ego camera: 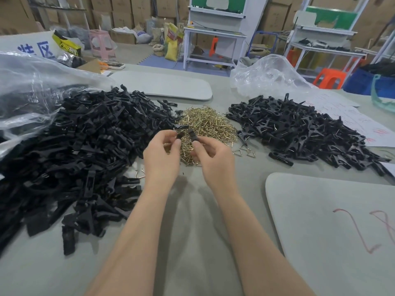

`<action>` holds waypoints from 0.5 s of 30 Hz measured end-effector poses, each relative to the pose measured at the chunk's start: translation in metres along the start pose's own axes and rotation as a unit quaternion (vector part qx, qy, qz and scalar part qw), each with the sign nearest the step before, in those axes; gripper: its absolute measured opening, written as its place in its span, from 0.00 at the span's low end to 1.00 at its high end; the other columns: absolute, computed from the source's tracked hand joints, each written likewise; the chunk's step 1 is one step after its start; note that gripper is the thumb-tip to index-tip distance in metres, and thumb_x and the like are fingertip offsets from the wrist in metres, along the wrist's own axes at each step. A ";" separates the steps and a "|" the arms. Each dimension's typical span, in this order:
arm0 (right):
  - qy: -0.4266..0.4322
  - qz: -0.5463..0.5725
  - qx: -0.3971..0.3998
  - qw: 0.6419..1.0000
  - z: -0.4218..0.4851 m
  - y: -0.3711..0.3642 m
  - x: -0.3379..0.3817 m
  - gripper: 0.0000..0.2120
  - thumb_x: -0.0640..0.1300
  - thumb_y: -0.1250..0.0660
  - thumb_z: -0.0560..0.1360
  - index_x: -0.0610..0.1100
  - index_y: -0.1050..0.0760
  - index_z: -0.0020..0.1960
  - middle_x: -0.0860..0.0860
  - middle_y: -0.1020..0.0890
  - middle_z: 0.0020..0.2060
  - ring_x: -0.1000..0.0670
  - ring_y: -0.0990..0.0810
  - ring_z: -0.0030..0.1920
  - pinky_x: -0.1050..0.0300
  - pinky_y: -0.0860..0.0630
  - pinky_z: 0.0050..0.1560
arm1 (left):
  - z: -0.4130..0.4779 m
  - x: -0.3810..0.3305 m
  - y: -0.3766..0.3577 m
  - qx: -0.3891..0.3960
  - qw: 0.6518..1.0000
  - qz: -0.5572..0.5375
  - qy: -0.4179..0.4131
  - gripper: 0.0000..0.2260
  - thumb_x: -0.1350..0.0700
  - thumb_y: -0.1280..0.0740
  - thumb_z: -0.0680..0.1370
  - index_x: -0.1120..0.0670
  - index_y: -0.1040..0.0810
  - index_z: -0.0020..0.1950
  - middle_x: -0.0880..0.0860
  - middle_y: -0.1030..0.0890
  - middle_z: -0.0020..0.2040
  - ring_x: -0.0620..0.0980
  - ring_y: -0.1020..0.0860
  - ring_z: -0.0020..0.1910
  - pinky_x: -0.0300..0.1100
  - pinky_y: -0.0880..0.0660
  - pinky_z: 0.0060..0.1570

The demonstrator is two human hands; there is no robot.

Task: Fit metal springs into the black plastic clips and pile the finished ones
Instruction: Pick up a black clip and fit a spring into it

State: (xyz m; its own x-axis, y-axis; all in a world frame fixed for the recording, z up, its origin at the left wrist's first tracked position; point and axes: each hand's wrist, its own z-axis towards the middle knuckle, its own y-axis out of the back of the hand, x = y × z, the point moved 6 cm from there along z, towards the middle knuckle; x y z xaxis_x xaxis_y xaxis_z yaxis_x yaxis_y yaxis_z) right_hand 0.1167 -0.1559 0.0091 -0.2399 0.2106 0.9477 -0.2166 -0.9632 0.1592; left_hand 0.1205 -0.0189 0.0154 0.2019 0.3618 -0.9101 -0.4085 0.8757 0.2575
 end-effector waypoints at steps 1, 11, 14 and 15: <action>0.020 -0.014 -0.006 1.000 -0.001 0.000 0.003 0.08 0.38 0.33 0.76 0.42 0.20 0.55 0.50 0.15 0.44 0.51 0.17 0.46 0.52 0.21 0.52 | -0.002 0.002 -0.004 0.006 0.999 -0.025 0.020 0.06 0.59 0.34 0.78 0.51 0.23 0.53 0.42 0.22 0.43 0.38 0.25 0.43 0.25 0.31 0.44; 0.070 -0.116 -0.054 0.989 -0.005 -0.001 0.006 0.12 0.39 0.34 0.76 0.43 0.20 0.59 0.49 0.16 0.51 0.52 0.19 0.49 0.54 0.23 0.55 | -0.021 0.018 -0.031 0.086 0.823 -0.447 0.340 0.06 0.65 0.35 0.78 0.57 0.22 0.51 0.49 0.17 0.31 0.44 0.19 0.32 0.32 0.26 0.25; 0.062 -0.115 -0.061 0.990 -0.003 0.002 0.005 0.12 0.39 0.34 0.76 0.43 0.20 0.59 0.50 0.16 0.50 0.52 0.19 0.49 0.54 0.23 0.55 | -0.023 0.014 -0.034 0.104 0.819 -0.459 0.328 0.08 0.67 0.38 0.78 0.57 0.23 0.52 0.51 0.17 0.31 0.43 0.19 0.28 0.32 0.25 0.26; 0.062 -0.116 -0.062 0.989 -0.003 0.003 0.005 0.13 0.39 0.34 0.76 0.43 0.20 0.59 0.49 0.16 0.51 0.51 0.19 0.50 0.54 0.24 0.56 | -0.022 0.014 -0.035 0.102 0.824 -0.454 0.324 0.08 0.68 0.38 0.78 0.57 0.24 0.51 0.51 0.17 0.31 0.43 0.19 0.29 0.32 0.25 0.27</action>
State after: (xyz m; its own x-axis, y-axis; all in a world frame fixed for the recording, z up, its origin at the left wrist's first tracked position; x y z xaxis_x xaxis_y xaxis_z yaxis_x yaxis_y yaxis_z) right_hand 0.1123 -0.1569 0.0138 -0.2836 0.4494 0.8471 -0.3915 -0.8607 0.3255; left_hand 0.1180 -0.0513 -0.0139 -0.2023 -0.6605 -0.7230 -0.1797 0.7508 -0.6356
